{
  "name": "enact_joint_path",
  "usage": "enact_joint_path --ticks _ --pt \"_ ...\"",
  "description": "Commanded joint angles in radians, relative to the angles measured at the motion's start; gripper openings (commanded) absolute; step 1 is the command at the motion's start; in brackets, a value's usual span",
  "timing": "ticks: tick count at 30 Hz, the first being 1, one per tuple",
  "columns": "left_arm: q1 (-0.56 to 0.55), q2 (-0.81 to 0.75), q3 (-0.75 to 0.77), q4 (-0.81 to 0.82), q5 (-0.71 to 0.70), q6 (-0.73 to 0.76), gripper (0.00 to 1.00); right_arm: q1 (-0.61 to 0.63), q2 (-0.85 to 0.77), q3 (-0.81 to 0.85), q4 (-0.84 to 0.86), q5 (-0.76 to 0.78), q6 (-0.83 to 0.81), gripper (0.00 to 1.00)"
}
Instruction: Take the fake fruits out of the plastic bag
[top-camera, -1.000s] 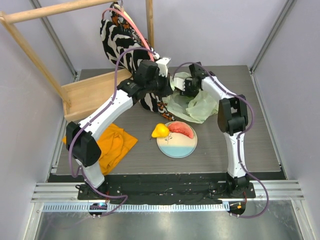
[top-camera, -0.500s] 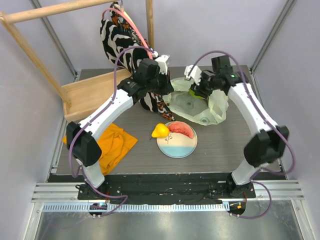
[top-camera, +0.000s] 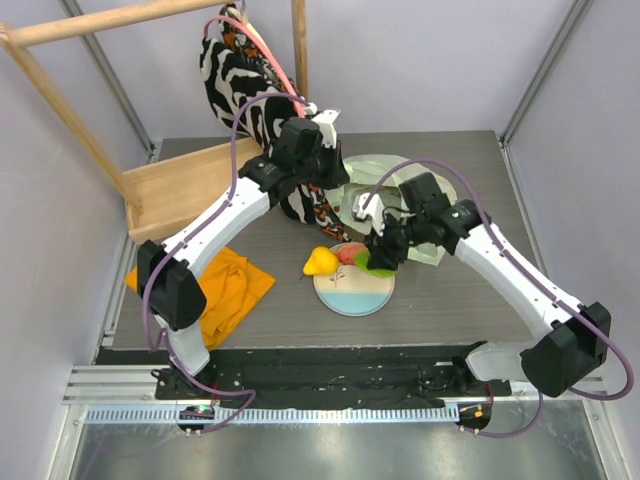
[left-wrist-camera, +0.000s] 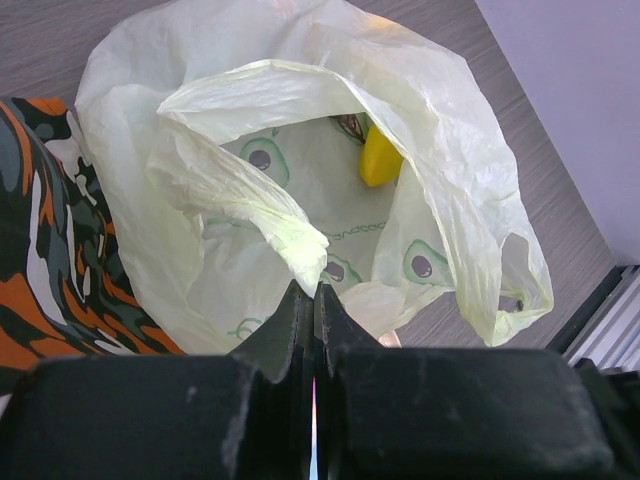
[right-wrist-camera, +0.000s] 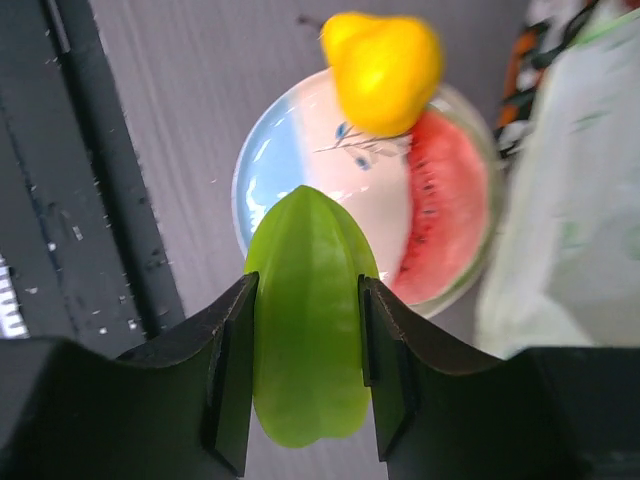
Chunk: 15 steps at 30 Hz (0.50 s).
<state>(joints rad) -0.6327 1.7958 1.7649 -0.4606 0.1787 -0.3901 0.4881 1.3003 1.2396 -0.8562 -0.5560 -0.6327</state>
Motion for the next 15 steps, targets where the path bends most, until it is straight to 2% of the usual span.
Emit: enact_joint_path --ticks 1,10,15 --pt "0.007 -0.027 -0.001 0.048 -0.013 0.019 0.00 0.044 -0.003 -0.097 0.055 -0.025 0.122 0.13" --pt "0.007 -0.127 -0.110 0.051 -0.027 0.069 0.00 0.056 0.103 -0.201 0.273 0.152 0.350 0.15" --pt "0.008 -0.154 -0.134 0.048 -0.025 0.079 0.00 0.058 0.134 -0.264 0.327 0.248 0.378 0.15"
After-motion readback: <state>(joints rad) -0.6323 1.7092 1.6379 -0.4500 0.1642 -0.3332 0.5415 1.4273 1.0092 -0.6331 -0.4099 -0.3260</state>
